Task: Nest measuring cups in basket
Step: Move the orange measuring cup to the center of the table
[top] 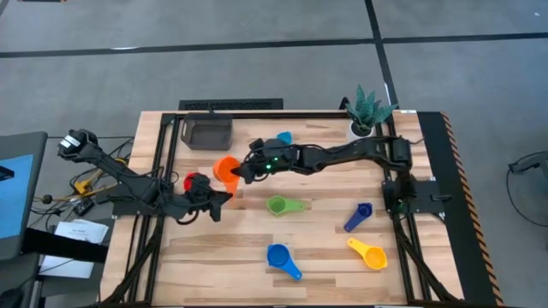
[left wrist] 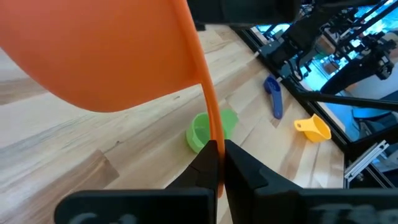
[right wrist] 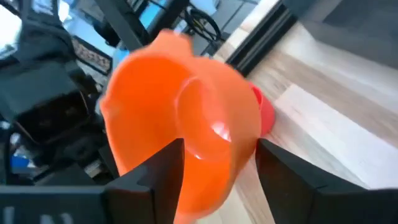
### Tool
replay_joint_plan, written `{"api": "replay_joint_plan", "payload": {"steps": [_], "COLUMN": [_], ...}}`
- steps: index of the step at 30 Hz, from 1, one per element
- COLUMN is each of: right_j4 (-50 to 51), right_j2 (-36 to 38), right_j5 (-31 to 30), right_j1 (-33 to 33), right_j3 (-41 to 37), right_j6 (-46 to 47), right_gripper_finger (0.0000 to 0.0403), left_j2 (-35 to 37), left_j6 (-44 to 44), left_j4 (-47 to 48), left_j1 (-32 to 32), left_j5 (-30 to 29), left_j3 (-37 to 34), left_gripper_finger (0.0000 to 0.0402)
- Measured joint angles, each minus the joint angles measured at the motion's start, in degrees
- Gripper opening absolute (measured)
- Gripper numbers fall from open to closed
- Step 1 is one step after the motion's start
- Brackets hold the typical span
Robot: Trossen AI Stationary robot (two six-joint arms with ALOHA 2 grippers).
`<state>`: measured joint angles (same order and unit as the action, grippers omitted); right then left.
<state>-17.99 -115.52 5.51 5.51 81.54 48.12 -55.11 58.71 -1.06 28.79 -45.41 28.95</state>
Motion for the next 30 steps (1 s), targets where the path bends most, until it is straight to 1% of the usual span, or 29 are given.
{"api": "replay_joint_plan", "payload": {"steps": [3,5,11,13,14,15,17,20,24,27,30], "right_j4": [1.03,2.22,5.35,6.36,6.91,7.55,10.12,16.08,24.50,30.51,37.84], "right_j2": [-1.77,-2.08,-1.47,-1.25,-1.23,-1.23,-1.17,-1.54,-1.23,-2.68,-7.21], "right_j5": [-0.65,-1.63,-3.12,-3.15,-3.13,-3.08,-2.18,-2.11,-2.02,-1.67,-1.06], "right_j1": [-0.27,-0.45,-0.28,-0.11,-0.08,0.10,0.38,0.39,-0.19,-1.26,-2.59], "right_j3": [2.48,3.18,3.58,3.74,3.77,3.77,3.68,4.64,8.61,12.90,19.69], "right_j6": [-0.43,-0.63,-3.26,-4.09,-4.26,-4.42,-5.03,-5.30,-9.02,-11.24,-12.44], "right_gripper_finger": [0.0194,0.0170,0.0065,0.0028,0.0017,0.0013,0.0018,0.0025,0.0009,0.0013,0.0019], "left_j2": [0.00,0.00,-0.04,-0.04,-0.04,-0.04,0.11,0.74,2.89,5.57,8.50], "left_j6": [0.03,0.03,-0.12,-0.37,-0.38,-0.39,-0.62,0.31,2.53,3.94,4.69], "left_j4": [0.10,0.11,0.57,0.56,0.72,0.90,0.68,2.12,5.81,8.79,12.22], "left_j1": [-0.48,-0.56,-0.54,-0.56,-0.56,-0.56,-0.55,-0.56,-0.56,-0.56,-0.50], "left_j5": [0.78,1.01,1.58,1.23,1.20,1.20,0.69,2.28,4.61,5.63,6.34], "left_j3": [0.00,0.00,0.00,0.00,0.00,0.00,0.01,0.07,0.07,0.07,0.07], "left_gripper_finger": [0.0000,0.0000,0.0003,0.0013,0.0022,0.0031,0.0056,0.0097,0.0141,0.0162,0.0169]}}
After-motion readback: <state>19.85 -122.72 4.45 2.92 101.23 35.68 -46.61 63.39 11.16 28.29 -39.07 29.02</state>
